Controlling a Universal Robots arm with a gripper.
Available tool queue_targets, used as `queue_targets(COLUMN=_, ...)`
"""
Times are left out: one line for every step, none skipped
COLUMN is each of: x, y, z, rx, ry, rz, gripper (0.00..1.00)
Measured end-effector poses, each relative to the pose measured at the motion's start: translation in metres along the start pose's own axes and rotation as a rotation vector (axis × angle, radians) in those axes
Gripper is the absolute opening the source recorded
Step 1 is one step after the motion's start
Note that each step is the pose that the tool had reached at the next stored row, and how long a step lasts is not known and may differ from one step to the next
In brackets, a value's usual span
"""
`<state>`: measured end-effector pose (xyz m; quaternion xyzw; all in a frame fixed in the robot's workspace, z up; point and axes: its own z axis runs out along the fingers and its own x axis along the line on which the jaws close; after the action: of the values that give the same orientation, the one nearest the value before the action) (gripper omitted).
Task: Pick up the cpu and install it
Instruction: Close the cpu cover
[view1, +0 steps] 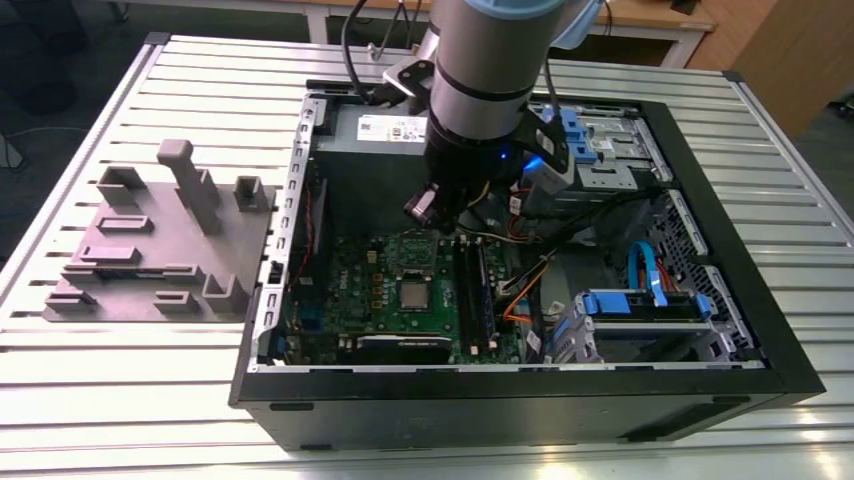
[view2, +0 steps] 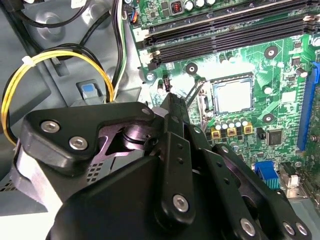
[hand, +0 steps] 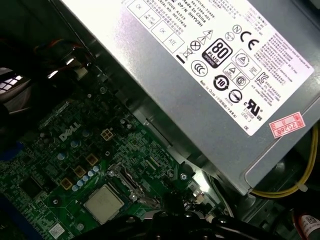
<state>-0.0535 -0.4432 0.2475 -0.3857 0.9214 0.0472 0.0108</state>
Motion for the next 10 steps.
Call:
queue_targets(x=0.0001, y=0.0001, z=-0.0003, rx=-0.0001, ry=-0.0001, rz=0.000, gripper=0.10)
queue_targets(x=0.0002, y=0.0003, z=-0.0005, rx=-0.0003, ry=-0.0003, rz=0.000, gripper=0.10)
queue_targets(x=0.0003, y=0.0004, z=-0.0008, rx=-0.0006, ry=-0.0005, rz=0.000, gripper=0.10)
queue_targets(x=0.0003, y=0.0005, z=-0.0011, rx=-0.0008, ry=-0.0007, rz=0.000, gripper=0.10)
queue_targets(x=0.0003, y=0.0005, z=-0.0011, rx=-0.0010, ry=-0.0010, rz=0.000, gripper=0.10)
queue_targets(x=0.0004, y=0.0006, z=-0.0011, rx=-0.0011, ry=-0.0012, rz=0.000, gripper=0.10)
queue_targets(x=0.0005, y=0.0006, z=-0.0013, rx=-0.0014, ry=-0.0013, rz=-0.001, gripper=0.10)
queue_targets(x=0.0007, y=0.0005, z=-0.0014, rx=-0.0018, ry=-0.0016, rz=-0.001, gripper=0.10)
queue_targets(x=0.0009, y=0.0004, z=-0.0013, rx=-0.0027, ry=-0.0025, rz=-0.001, gripper=0.10)
queue_targets(x=0.0012, y=0.0002, z=-0.0013, rx=-0.0031, ry=-0.0030, rz=-0.001, gripper=0.10)
